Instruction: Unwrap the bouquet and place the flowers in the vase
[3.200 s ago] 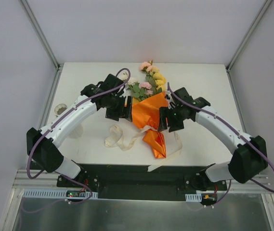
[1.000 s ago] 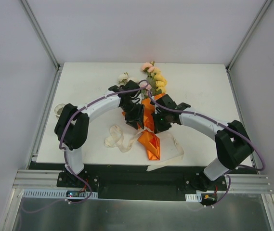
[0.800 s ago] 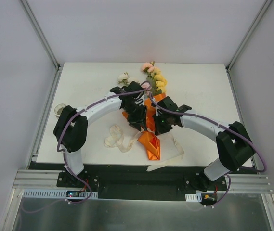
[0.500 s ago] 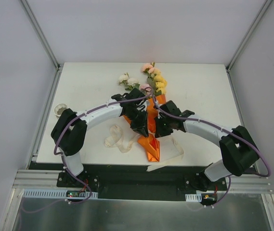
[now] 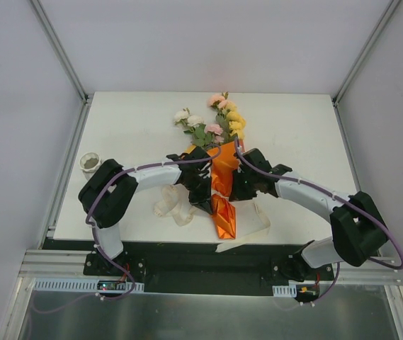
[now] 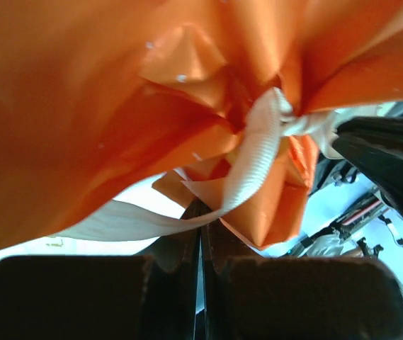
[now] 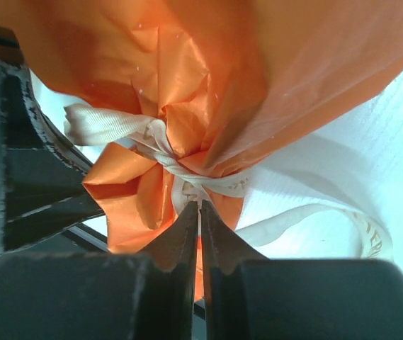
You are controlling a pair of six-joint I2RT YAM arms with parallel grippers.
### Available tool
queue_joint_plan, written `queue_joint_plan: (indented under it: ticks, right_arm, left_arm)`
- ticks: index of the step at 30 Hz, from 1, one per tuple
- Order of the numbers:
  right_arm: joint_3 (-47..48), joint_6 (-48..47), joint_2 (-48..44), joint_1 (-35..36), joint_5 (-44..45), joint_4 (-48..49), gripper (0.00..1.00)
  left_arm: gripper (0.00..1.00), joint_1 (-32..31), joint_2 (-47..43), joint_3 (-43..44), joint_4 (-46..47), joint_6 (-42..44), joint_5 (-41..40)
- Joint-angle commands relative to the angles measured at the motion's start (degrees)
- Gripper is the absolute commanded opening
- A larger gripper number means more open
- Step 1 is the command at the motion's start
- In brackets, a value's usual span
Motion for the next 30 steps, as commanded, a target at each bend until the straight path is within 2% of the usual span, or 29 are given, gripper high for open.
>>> queue_joint_plan:
  ticks: [1, 3, 8, 14, 19, 23, 25, 30]
  right_arm:
    - [3.1, 13.8, -1.3, -0.9, 2.4, -2.5, 0.07]
    - [3.2, 18.3, -1.0, -1.4, 1.9, -2.4, 0.08]
    - [5.5, 19.8, -0.2, -1.5, 2.1, -2.9, 0.08]
    - [6.5, 26.6, 2.7, -1.1, 2.7, -4.6, 0.09]
    - [6.0, 31.7, 5.4, -0.8, 3.2, -5.8, 0.17]
    - [5.5, 33.2, 3.7, -0.3, 7.4, -8.0, 0.21]
    - [4.8, 34.0, 3.2, -0.3, 8.1, -8.1, 0.26]
    - [4.1, 38.6, 5.4, -0.4, 5.6, -7.8, 0.27]
  left_arm:
    - [0.00, -0.5, 0.1, -1.3, 1.1, -0.5, -3.4]
    - [0.00, -0.5, 0.2, -2.2, 1.1, -0.5, -3.9]
    - [0.00, -0.5, 1.3, -3.2, 1.2, -0.4, -4.2]
    - [0.00, -0.6, 2.1, -2.4, 1.3, 0.2, -4.4]
    - [0.00, -0.6, 1.8, -2.2, 1.3, 0.3, -4.0]
    - [0.00, -0.5, 1.7, -2.3, 1.3, 0.5, -3.9]
    - [0.00, -0.5, 1.7, -2.3, 1.3, 0.6, -3.8]
    - [0.00, -0.5, 1.6, -1.8, 1.4, 0.7, -3.6]
